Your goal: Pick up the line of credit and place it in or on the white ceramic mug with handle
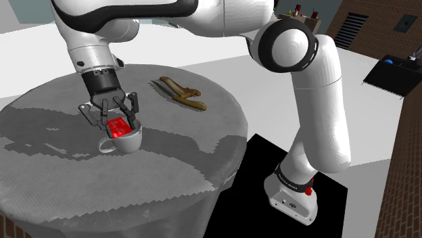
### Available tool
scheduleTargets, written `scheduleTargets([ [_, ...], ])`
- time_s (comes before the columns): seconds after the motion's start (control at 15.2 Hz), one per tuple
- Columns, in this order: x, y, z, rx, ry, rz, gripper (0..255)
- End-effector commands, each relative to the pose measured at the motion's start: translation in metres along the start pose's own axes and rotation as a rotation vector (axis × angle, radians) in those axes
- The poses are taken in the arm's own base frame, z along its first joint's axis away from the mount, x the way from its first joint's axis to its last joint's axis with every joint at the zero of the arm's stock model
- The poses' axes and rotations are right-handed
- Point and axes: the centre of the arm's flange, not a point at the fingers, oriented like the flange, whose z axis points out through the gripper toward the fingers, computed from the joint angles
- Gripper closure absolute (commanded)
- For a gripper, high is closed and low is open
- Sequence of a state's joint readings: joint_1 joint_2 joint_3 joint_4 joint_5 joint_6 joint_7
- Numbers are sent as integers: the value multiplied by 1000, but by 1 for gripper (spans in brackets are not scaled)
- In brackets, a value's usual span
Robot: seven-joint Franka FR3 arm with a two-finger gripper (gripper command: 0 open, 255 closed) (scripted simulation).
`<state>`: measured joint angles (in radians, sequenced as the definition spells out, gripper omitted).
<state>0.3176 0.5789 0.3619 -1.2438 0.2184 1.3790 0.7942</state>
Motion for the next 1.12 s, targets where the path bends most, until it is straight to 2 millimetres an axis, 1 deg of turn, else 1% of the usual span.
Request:
scheduleTargets([
  [0.0,6,0,9,0,0,0,255],
  [0.07,9,0,15,0,0,0,255],
  [0.53,9,0,15,0,0,0,255],
  [0.59,8,1,15,0,0,0,0],
  [0.92,9,0,15,0,0,0,0],
  [1.06,9,0,-12,0,0,0,0],
])
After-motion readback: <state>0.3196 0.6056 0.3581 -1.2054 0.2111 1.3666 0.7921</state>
